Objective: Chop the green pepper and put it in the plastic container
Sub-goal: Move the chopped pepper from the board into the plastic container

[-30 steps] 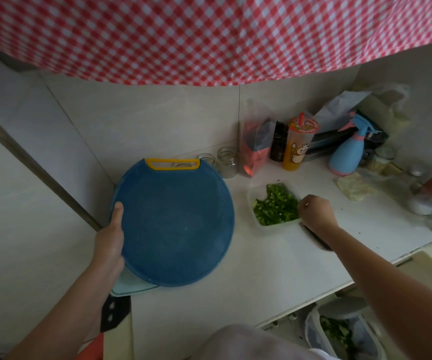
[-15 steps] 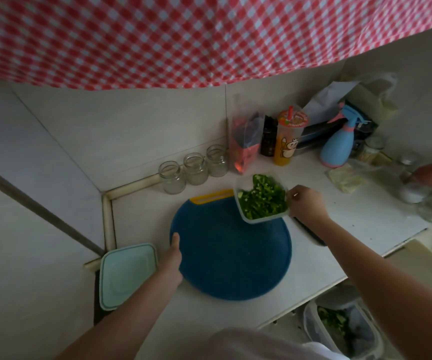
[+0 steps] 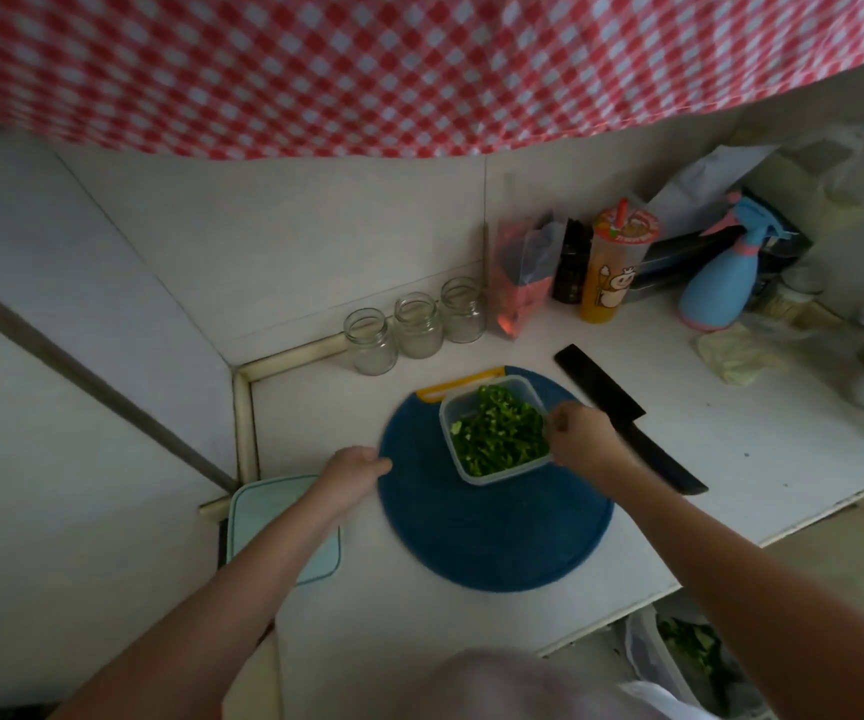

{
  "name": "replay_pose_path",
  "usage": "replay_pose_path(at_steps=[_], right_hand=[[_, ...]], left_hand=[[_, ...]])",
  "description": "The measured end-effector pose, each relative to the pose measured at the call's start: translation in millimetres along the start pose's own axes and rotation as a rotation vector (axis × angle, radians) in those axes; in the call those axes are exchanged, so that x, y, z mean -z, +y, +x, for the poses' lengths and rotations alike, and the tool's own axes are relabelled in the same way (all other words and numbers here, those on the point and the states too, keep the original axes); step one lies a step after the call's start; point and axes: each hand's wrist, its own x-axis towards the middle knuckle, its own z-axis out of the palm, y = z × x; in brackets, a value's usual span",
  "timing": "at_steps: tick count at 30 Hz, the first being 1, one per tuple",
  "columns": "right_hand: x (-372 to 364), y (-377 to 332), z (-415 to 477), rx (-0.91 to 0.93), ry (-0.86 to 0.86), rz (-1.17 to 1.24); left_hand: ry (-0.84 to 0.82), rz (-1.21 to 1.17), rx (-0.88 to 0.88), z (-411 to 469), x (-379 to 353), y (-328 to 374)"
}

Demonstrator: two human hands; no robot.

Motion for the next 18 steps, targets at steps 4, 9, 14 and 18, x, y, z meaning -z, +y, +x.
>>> replay_pose_path(at_steps=[4, 9, 14, 18], right_hand=[[-12, -10, -3, 0.029, -0.044, -0.047], [-24, -12, -5, 0.015, -0.078, 0.03], [-26, -10, -8, -0.01, -0.088, 0.092], [-23, -11, -11, -0.032, -0.12, 0.127]], left_hand=[[0.043, 0.598, -0.102, 7, 40, -26], [-0.185, 1.068, 0.035, 20, 70, -62], [-0.17, 1.079, -0.014, 21, 74, -63], [-0.121, 0.852, -0.145, 19, 81, -46]])
